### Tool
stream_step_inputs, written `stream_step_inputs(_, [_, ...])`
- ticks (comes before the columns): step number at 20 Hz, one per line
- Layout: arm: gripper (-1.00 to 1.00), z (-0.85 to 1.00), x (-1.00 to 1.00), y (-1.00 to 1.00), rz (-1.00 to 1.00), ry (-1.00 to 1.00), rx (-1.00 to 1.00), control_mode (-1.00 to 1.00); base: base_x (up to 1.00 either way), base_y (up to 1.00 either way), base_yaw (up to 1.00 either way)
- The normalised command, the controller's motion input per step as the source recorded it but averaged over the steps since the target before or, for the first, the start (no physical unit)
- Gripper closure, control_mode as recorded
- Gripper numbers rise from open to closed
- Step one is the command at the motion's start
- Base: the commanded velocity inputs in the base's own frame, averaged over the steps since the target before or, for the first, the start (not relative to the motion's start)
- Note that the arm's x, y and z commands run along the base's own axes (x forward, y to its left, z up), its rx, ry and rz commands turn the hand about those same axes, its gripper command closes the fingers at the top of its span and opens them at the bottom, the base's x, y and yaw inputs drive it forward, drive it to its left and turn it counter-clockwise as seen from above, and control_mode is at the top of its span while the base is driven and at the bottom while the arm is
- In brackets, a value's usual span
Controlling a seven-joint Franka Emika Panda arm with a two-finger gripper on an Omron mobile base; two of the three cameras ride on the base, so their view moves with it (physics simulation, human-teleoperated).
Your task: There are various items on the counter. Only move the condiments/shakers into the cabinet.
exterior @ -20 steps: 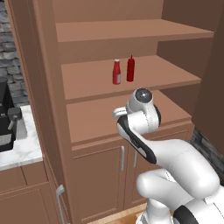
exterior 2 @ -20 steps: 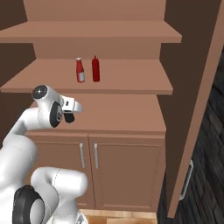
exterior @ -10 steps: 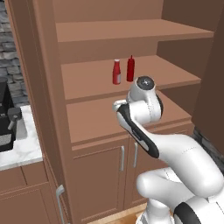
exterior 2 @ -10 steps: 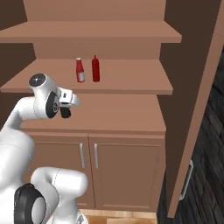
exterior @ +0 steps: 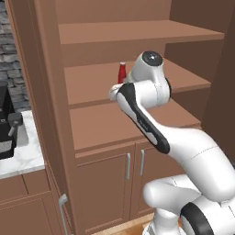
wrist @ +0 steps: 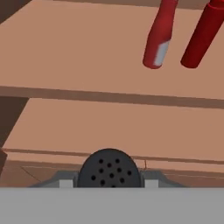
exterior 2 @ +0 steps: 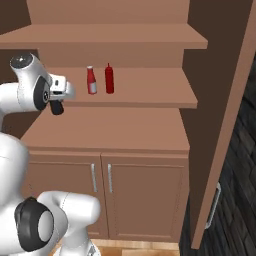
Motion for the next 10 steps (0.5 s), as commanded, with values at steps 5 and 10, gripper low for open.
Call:
stream_step_inputs(5, [1.00, 0.04, -0.07, 0.22, 0.13, -0.38, 0.02, -1.00, 0.00, 0.00, 0.00])
stream_step_inputs(10, [1.00, 0.00, 0.02, 0.00, 0.00, -0.09, 0.02, -1.00, 0.00, 0.00, 0.00])
